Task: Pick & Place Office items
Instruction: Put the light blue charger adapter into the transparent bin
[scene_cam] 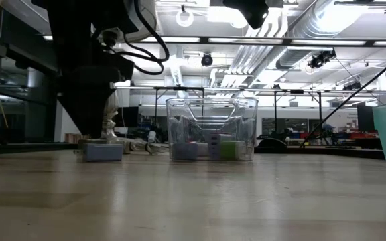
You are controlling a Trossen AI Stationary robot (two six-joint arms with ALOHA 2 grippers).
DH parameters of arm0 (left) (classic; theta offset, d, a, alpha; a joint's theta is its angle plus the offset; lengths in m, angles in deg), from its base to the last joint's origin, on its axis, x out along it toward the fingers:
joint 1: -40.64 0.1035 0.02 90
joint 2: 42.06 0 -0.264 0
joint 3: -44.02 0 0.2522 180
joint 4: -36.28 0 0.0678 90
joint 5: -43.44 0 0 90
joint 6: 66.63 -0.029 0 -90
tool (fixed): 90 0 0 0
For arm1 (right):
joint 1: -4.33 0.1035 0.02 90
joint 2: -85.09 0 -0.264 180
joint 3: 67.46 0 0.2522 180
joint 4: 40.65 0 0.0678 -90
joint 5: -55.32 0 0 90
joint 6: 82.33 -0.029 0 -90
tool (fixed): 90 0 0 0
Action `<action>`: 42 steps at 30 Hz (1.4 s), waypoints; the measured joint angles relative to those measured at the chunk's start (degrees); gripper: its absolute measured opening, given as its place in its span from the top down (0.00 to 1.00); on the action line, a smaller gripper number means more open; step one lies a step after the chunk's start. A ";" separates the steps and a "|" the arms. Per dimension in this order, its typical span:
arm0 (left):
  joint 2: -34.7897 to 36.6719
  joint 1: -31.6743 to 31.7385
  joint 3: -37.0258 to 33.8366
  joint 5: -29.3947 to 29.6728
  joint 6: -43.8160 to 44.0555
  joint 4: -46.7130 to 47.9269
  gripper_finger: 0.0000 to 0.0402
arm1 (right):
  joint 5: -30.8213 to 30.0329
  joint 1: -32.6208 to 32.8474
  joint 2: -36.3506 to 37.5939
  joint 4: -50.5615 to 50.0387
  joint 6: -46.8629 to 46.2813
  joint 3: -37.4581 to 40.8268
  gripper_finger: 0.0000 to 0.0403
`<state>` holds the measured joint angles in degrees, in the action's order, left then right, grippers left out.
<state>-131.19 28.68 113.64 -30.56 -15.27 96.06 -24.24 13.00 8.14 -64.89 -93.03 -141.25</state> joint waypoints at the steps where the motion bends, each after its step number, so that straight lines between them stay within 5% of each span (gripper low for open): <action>1: 0.00 0.00 0.00 0.02 -0.10 -0.02 0.26 | 0.00 0.00 0.00 0.00 -0.02 0.00 0.42; 42: 0.00 -0.85 -1.77 -0.37 -0.10 -2.34 0.26 | 0.00 0.01 0.00 0.00 0.00 0.00 0.42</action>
<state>-131.19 27.83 111.87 -30.93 -15.37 93.73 -24.24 13.00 8.14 -64.89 -93.03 -141.25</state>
